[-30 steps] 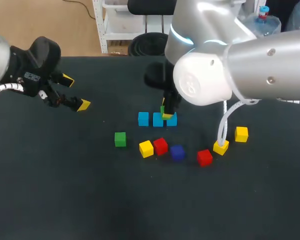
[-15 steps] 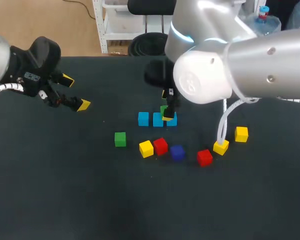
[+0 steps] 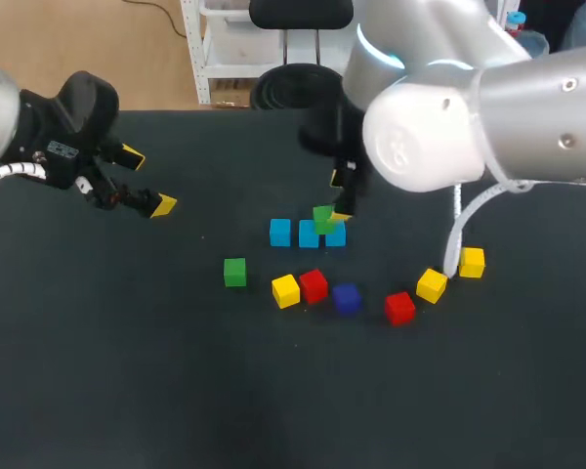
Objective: Place the blue cubes, place green cubes on the blue cubes, place the yellow cubes on the green cubes, then place the red cubes on the yellow cubes, and place purple cube on the red cubes.
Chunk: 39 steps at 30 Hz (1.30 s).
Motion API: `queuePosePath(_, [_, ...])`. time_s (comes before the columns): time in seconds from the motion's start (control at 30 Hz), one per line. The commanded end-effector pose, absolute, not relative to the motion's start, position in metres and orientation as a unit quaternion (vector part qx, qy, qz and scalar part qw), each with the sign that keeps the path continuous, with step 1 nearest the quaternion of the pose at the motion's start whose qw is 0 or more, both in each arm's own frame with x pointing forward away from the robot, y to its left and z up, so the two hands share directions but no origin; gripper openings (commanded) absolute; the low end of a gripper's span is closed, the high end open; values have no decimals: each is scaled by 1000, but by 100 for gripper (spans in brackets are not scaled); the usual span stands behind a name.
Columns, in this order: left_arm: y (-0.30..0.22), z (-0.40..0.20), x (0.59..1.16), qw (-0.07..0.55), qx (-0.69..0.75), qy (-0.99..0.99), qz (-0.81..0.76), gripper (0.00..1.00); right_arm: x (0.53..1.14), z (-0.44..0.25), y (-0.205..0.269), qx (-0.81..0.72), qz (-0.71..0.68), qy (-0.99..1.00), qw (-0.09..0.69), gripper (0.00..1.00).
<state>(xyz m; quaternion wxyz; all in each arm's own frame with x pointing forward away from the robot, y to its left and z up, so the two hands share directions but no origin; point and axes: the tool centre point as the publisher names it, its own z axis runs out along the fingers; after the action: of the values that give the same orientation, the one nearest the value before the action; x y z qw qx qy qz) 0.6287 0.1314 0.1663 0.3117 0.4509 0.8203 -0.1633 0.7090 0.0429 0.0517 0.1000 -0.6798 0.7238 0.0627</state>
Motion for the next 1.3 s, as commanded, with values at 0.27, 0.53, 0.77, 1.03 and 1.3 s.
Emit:
queuePosePath(0.27, [130,168,629,309,450,822,-160,100,699,47,31,-676,62,726,104,0])
queuePosePath(0.53, [130,168,629,309,450,822,-160,100,694,51,24,-677,67,725,107,0])
queuePosePath(0.77, [130,168,629,309,450,822,-160,100,687,52,7,-667,72,734,109,0])
queuePosePath(1.03, [130,168,629,309,450,822,-160,100,683,44,1,-663,75,737,105,0])
queuePosePath(1.3, [130,168,629,309,450,822,-160,100,683,33,17,-678,75,724,97,0])
